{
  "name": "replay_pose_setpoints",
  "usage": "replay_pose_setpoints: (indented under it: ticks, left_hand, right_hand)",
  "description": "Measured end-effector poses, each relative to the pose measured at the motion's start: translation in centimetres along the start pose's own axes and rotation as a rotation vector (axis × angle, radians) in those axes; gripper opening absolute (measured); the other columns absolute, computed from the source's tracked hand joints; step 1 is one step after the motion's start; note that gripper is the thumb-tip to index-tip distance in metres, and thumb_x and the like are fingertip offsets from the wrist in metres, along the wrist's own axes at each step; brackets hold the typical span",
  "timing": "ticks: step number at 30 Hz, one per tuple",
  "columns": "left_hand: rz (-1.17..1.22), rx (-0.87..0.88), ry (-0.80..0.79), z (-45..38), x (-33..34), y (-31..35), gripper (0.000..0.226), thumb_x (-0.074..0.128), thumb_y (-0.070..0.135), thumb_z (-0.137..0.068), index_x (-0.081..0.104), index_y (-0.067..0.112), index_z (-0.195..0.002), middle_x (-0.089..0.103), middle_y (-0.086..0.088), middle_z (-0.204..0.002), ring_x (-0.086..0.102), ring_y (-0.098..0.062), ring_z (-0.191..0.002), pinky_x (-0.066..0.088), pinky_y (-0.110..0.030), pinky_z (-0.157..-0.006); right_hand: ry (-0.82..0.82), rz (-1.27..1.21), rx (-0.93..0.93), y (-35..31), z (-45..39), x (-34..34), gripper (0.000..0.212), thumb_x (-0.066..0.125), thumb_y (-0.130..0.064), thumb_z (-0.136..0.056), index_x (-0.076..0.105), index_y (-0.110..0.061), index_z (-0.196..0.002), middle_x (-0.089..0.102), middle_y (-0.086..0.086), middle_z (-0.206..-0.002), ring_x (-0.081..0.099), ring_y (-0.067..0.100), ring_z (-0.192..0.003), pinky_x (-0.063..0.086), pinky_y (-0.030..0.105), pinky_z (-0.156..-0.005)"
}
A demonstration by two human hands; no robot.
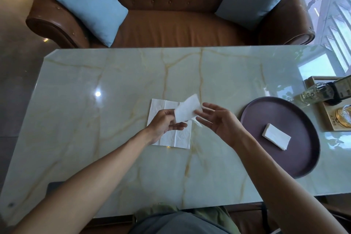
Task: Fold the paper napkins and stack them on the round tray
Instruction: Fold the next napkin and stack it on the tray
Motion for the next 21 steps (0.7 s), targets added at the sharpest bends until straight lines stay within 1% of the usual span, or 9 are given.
replay_pose_setpoints:
  ticks: [3, 4, 6, 8, 12, 14, 16, 18, 21]
  left_hand:
    - [-0.036, 0.015, -0.059, 0.2, 0.6, -0.2, 0.038, 0.051, -0.003, -0.086, 0.073, 0.0, -0.117, 0.074, -0.018, -0.107, 0.073, -0.028, -0.097, 0.058, -0.038, -0.094]
    - [-0.047, 0.023, -0.06, 0.2, 0.7, -0.2, 0.036, 0.056, -0.002, -0.085, 0.073, 0.0, -0.117, 0.075, -0.019, -0.109, 0.073, -0.027, -0.099, 0.058, -0.038, -0.096]
    - [-0.061, 0.039, -0.038, 0.2, 0.5, -0.1, 0.028, 0.067, 0.0, -0.087, 0.073, -0.002, -0.114, 0.075, -0.019, -0.111, 0.072, -0.025, -0.1, 0.057, -0.038, -0.098]
    - [-0.077, 0.057, -0.018, 0.1, 0.4, 0.1, 0.022, 0.072, 0.006, -0.09, 0.074, -0.002, -0.11, 0.076, -0.016, -0.102, 0.073, -0.022, -0.096, 0.058, -0.036, -0.095]
    - [-0.088, 0.053, 0.013, -0.1, 0.4, 0.3, 0.018, 0.072, 0.011, -0.092, 0.075, -0.002, -0.104, 0.076, -0.012, -0.095, 0.073, -0.021, -0.092, 0.059, -0.032, -0.09]
    - [-0.077, 0.055, 0.004, 0.0, 0.6, 0.5, 0.013, 0.073, 0.009, -0.09, 0.077, 0.004, -0.102, 0.076, -0.01, -0.093, 0.073, -0.02, -0.092, 0.059, -0.032, -0.091]
    - [-0.047, 0.048, -0.01, 0.0, 0.7, 0.5, 0.016, 0.074, 0.005, -0.089, 0.077, 0.005, -0.104, 0.076, -0.011, -0.096, 0.073, -0.021, -0.094, 0.059, -0.034, -0.094]
    - [-0.014, 0.027, -0.022, -0.1, 0.8, 0.5, 0.021, 0.072, 0.002, -0.089, 0.075, -0.002, -0.109, 0.075, -0.015, -0.101, 0.072, -0.023, -0.097, 0.058, -0.035, -0.095]
    - [0.031, -0.009, -0.045, -0.1, 0.9, 0.3, 0.026, 0.07, -0.002, -0.089, 0.07, -0.01, -0.114, 0.074, -0.018, -0.106, 0.072, -0.024, -0.099, 0.058, -0.032, -0.094]
  right_hand:
    - [0.081, 0.048, -0.03, 0.1, -0.3, -0.9, 0.049, 0.039, 0.017, -0.088, 0.048, 0.004, -0.135, 0.058, 0.025, -0.133, 0.071, 0.038, -0.109, 0.057, 0.045, -0.093]
    - [0.111, 0.171, -0.07, -0.2, -0.2, -1.2, 0.048, 0.044, 0.015, -0.089, 0.05, 0.0, -0.134, 0.058, 0.022, -0.134, 0.073, 0.034, -0.104, 0.058, 0.041, -0.088]
    - [0.173, 0.599, -0.183, -1.3, 0.4, -1.3, 0.049, 0.055, 0.009, -0.088, 0.056, -0.011, -0.133, 0.059, 0.011, -0.134, 0.072, 0.021, -0.091, 0.056, 0.031, -0.078]
    - [0.162, 0.926, -0.259, -1.5, 0.8, -0.6, 0.052, 0.061, 0.004, -0.085, 0.058, -0.019, -0.132, 0.058, 0.004, -0.132, 0.064, 0.014, -0.094, 0.052, 0.024, -0.075]
    - [0.076, 1.173, -0.338, -1.0, 0.6, 0.2, 0.059, 0.071, -0.004, -0.08, 0.055, -0.022, -0.134, 0.052, 0.0, -0.137, 0.05, 0.014, -0.12, 0.046, 0.024, -0.094]
    - [0.012, 1.396, -0.392, -0.3, 0.4, 1.0, 0.066, 0.077, -0.017, -0.079, 0.051, -0.022, -0.139, 0.051, -0.005, -0.14, 0.047, 0.012, -0.128, 0.04, 0.031, -0.107]
    - [0.013, 1.594, -0.478, 0.2, 0.1, 1.4, 0.067, 0.077, -0.028, -0.08, 0.049, -0.022, -0.14, 0.056, -0.006, -0.139, 0.048, 0.016, -0.132, 0.036, 0.04, -0.112]
    - [0.054, 1.694, -0.545, 0.1, 0.0, 1.6, 0.054, 0.072, -0.03, -0.087, 0.052, -0.022, -0.137, 0.063, -0.005, -0.134, 0.055, 0.019, -0.127, 0.033, 0.043, -0.113]
    - [0.07, 1.749, -0.64, -0.5, -0.1, 2.4, 0.023, 0.063, -0.026, -0.095, 0.065, -0.02, -0.117, 0.074, -0.003, -0.108, 0.068, 0.025, -0.099, 0.039, 0.04, -0.104]
Point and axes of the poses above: each hand's wrist, its own z-axis away from the middle knuckle, its own x-axis out of the palm, y = z × x, the point moved 9 cm from there along -z, towards the middle knuckle
